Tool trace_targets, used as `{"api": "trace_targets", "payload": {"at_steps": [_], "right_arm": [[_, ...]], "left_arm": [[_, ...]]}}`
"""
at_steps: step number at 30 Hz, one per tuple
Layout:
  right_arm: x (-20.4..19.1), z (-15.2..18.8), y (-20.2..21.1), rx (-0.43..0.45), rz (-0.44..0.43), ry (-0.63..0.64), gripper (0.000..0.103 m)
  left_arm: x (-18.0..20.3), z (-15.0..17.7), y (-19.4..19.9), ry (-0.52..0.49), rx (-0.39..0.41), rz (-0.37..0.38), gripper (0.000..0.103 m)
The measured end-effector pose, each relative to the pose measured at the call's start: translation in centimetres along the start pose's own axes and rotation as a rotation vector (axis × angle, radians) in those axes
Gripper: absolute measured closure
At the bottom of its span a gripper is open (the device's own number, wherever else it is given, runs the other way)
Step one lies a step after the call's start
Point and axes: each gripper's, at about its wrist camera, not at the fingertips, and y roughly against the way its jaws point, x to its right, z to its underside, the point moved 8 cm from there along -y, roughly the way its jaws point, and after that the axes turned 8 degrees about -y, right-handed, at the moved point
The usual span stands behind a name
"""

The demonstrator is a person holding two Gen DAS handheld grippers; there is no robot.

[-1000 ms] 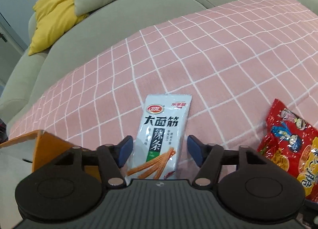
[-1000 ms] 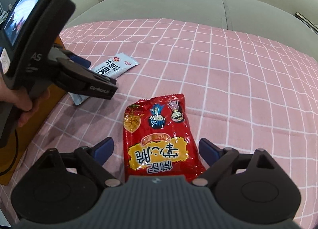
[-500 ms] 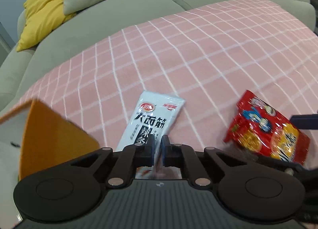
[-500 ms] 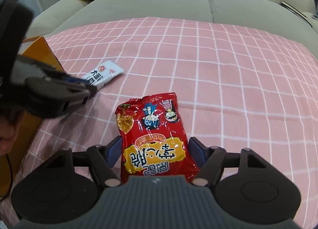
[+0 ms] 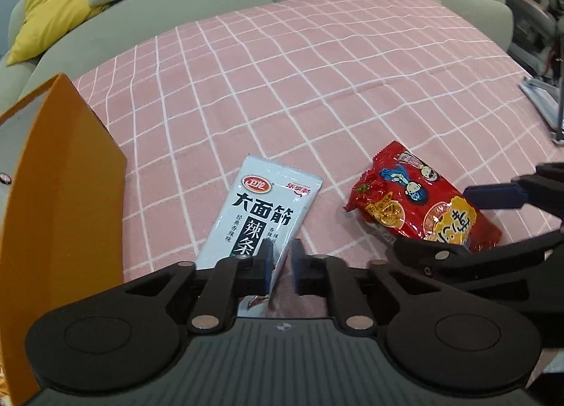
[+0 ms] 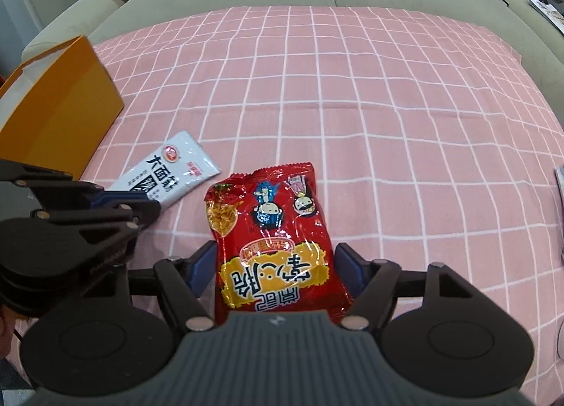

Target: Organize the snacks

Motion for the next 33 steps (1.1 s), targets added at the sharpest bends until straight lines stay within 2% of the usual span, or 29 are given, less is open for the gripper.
{"api": "trace_targets", "payload": {"at_steps": [1, 2, 3, 4, 5, 10, 15, 21, 24, 27, 29, 33], "right_arm": [[0.0, 0.0, 0.1, 0.004, -0.013, 0.002, 0.030], [0.0, -0.2, 0.1, 0.008, -0.033, 0.005, 0.028], [0.4, -0.4, 0.3, 0.015, -0.055, 0.013, 0.026], [0.6, -0.5, 0.5, 0.025, -0.074, 0.026, 0.022], [0.9, -0.4, 0.7, 0.031, -0.087, 0.045, 0.019], [1.6, -0.8, 1.0, 0.033, -0.098, 0.136, 0.018], [1.7, -0.6, 0.7, 0.000, -0.084, 0.152, 0.017], [0.2, -0.6, -0.9, -0.018, -0.056, 0.168, 0.018], [-0.2, -0.6, -1.1, -0.016, -0.054, 0.173, 0.023], [-0.7, -0.6, -1.4, -0.023, -0.051, 0.174, 0.027], [-0.8, -0.5, -1.6, -0.027, -0.050, 0.169, 0.031], [-1.0, -0.4, -1.8, -0.028, -0.047, 0.164, 0.034]], "left_arm": [[-0.2, -0.1, 0.3, -0.016, 0.010, 0.012, 0.069], [-0.4, -0.2, 0.5, -0.036, 0.015, 0.018, 0.048], [-0.7, -0.3, 0.6, -0.054, 0.011, 0.020, 0.036], [-1.1, -0.4, 0.6, -0.073, 0.002, 0.024, 0.020], [-1.3, -0.4, 0.5, -0.090, -0.007, 0.028, 0.017], [-2.1, -0.4, -0.8, -0.170, -0.074, 0.037, 0.015], [-2.5, 0.2, -2.2, -0.132, -0.112, 0.059, 0.015], [-2.6, 0.2, -2.7, -0.070, -0.086, 0.075, 0.014], [-2.3, 0.0, -2.7, -0.059, -0.058, 0.070, 0.014], [-2.0, -0.2, -2.6, -0.038, -0.034, 0.079, 0.021], [-1.8, -0.2, -2.5, -0.024, -0.024, 0.088, 0.030], [-1.4, -0.3, -2.3, -0.019, -0.029, 0.082, 0.037]]}}
